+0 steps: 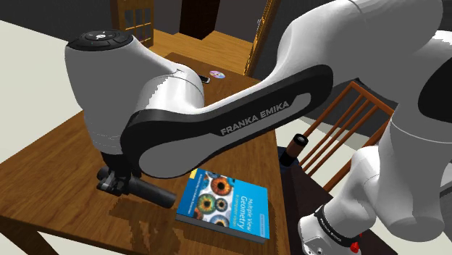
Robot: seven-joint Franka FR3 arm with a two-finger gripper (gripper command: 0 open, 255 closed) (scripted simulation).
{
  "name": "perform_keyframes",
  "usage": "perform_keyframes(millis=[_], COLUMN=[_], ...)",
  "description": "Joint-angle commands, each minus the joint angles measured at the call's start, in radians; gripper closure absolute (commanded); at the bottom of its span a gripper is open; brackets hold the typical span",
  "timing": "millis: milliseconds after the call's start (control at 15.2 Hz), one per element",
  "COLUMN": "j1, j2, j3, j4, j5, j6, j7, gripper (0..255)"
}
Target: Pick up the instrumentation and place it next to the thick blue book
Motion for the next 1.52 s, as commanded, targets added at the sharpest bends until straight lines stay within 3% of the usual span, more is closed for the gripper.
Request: perform_keyframes(millis=[0,660,726,1056,1320,1452], j1=[0.002,0.003,0.003,0.003,0.003,0.003], j2=[0.012,0.029,0.029,0.029,-0.025,-0.025], j3=[-0.002,-0.005,-0.005,-0.005,0.007,0.007], j4=[-0.011,-0.023,-0.023,-0.023,0.030,0.030], j5=[-0.005,-0.013,-0.013,-0.013,0.010,0.010], j6=[0.022,0.051,0.051,0.051,-0.054,-0.054], j7=[0.005,0.012,0.012,0.012,-0.003,-0.003], gripper=[255,255,0,0,0,0])
